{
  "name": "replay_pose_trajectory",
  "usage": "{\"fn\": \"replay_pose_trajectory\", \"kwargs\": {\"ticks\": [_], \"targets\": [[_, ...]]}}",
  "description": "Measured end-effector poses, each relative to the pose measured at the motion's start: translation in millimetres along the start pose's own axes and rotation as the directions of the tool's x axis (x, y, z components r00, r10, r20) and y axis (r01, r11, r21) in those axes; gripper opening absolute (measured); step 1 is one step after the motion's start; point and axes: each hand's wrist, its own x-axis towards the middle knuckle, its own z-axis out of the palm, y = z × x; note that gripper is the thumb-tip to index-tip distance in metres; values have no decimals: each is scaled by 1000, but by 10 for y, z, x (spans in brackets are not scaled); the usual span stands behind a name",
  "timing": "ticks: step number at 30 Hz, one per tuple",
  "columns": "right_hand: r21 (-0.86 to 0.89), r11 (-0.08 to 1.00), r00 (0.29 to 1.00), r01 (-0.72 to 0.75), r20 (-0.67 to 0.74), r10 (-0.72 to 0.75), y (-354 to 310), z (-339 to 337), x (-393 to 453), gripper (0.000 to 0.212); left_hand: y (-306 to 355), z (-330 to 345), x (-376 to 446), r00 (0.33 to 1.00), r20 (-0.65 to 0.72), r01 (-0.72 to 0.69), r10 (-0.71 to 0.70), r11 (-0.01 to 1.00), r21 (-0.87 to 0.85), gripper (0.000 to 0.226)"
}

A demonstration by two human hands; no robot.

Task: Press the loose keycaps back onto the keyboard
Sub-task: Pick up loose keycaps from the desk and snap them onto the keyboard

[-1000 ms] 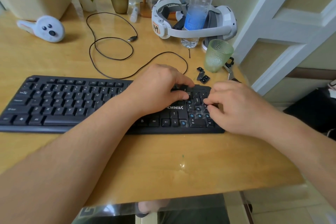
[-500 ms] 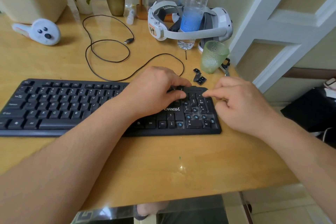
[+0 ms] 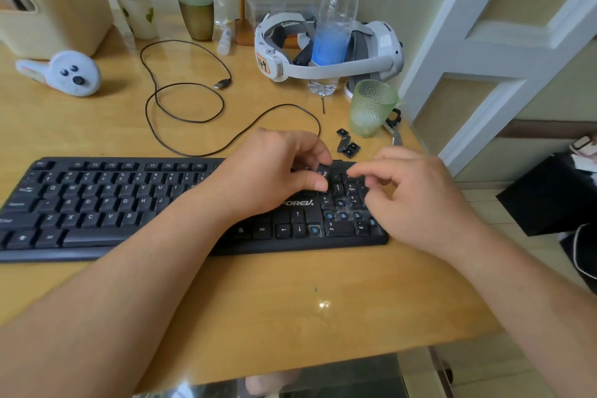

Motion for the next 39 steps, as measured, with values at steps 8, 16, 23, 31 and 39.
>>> {"fn": "replay_pose_trajectory", "kwargs": {"ticks": [8,16,23,31,39], "targets": [[167,982,991,92,-112,-73,-186,101,9,33,33,-4,-28,998,-14,-61,60,976,-209,30],[119,980,985,160,-90,-150,-152,86,32,27,18,-25,-22,994,94,-27,56,958,-287,20],[-103,959,961,263,-60,-269,-91,117,23,23,19,9,-30,993,110,-18,51,958,-285,30],[-85,972,976,219,-4,-220,-102,-14,116,19,3,-3,-10,997,72,-26,41,978,-206,35],[-64,995,880,-76,465,97,-201,-118,160,21,-124,-15,26,998,-16,-57,61,978,199,33]]}}
